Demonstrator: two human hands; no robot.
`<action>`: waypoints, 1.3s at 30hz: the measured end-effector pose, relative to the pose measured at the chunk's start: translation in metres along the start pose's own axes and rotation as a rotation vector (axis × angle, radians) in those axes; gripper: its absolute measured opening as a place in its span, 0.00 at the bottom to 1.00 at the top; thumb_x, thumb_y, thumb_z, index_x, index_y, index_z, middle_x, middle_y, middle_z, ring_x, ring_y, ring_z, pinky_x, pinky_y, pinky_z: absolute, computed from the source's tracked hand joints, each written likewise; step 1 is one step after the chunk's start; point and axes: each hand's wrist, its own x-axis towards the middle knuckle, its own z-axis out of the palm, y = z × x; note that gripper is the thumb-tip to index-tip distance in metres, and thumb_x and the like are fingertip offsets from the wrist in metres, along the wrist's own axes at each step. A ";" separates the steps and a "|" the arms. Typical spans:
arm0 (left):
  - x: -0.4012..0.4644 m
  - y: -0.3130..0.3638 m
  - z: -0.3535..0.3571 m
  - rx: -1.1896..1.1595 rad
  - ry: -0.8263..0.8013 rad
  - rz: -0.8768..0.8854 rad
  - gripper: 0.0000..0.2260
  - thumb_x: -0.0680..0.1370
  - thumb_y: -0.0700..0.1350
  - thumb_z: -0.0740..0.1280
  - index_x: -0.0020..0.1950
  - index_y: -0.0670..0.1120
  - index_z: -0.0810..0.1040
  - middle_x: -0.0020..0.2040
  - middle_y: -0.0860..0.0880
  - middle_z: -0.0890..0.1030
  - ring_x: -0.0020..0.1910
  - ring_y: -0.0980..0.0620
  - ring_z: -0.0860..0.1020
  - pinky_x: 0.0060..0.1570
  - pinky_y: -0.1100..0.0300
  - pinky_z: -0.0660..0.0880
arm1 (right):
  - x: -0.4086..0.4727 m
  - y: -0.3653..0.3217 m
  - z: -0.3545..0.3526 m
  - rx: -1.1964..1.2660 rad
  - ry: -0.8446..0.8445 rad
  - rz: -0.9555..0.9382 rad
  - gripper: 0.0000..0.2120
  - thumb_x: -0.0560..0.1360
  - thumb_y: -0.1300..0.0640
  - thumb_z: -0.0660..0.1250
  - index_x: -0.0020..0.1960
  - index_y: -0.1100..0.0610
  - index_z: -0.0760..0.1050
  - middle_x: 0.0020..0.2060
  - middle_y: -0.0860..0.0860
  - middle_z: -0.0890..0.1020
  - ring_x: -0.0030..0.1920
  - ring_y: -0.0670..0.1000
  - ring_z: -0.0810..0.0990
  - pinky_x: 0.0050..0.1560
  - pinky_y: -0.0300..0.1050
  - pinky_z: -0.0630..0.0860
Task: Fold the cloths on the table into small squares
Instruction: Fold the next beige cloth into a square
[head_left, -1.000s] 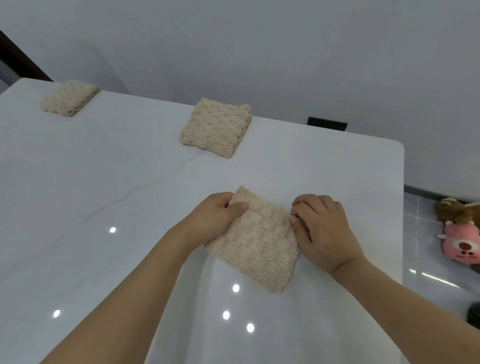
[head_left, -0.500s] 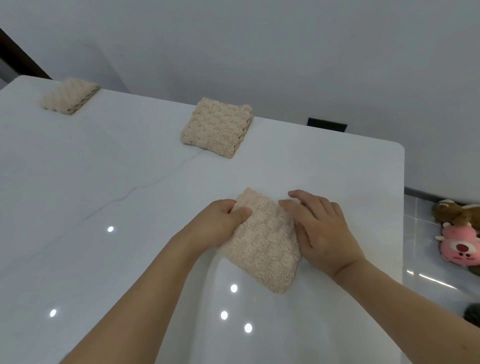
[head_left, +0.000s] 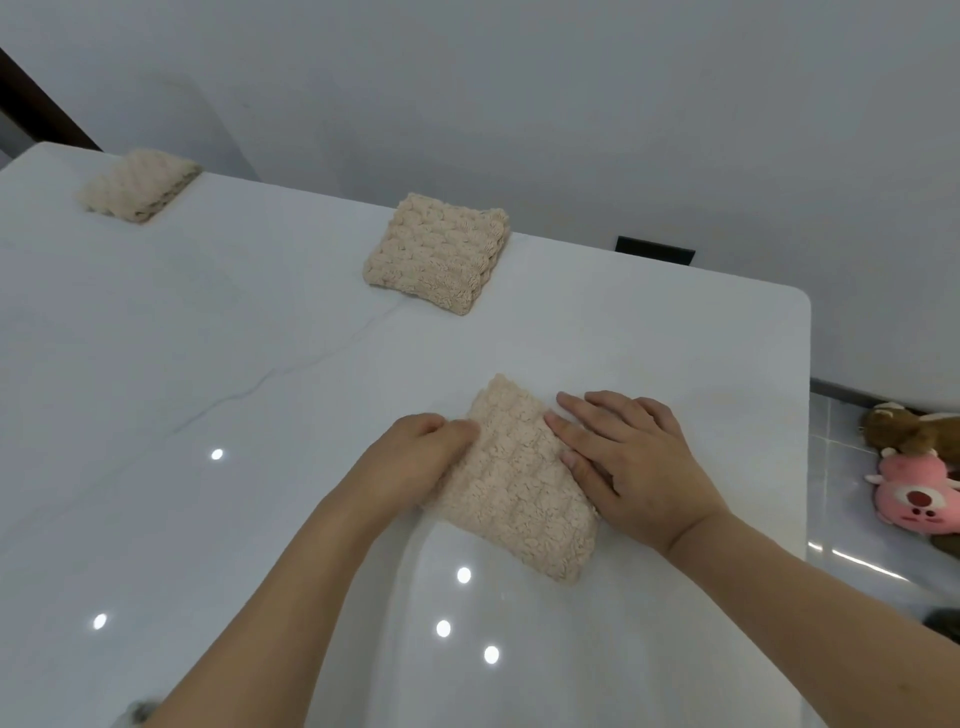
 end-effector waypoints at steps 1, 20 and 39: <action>-0.006 -0.004 -0.003 -0.012 -0.061 0.004 0.21 0.67 0.64 0.67 0.38 0.45 0.74 0.37 0.50 0.75 0.38 0.50 0.75 0.43 0.53 0.70 | 0.000 0.000 0.000 0.002 0.000 0.002 0.20 0.80 0.44 0.52 0.69 0.44 0.72 0.68 0.44 0.74 0.67 0.51 0.71 0.66 0.52 0.63; -0.044 -0.048 0.034 0.252 0.592 0.201 0.07 0.73 0.55 0.58 0.45 0.53 0.66 0.34 0.52 0.75 0.41 0.54 0.74 0.53 0.57 0.56 | 0.002 0.001 0.000 0.011 -0.004 0.045 0.20 0.80 0.42 0.51 0.65 0.42 0.75 0.69 0.41 0.72 0.68 0.49 0.69 0.67 0.49 0.60; -0.077 -0.055 0.107 0.706 0.590 0.574 0.16 0.68 0.49 0.66 0.54 0.48 0.80 0.59 0.48 0.77 0.62 0.44 0.74 0.67 0.37 0.61 | 0.003 0.003 0.003 -0.010 0.024 0.013 0.19 0.79 0.42 0.54 0.64 0.42 0.76 0.68 0.40 0.72 0.67 0.48 0.68 0.65 0.49 0.60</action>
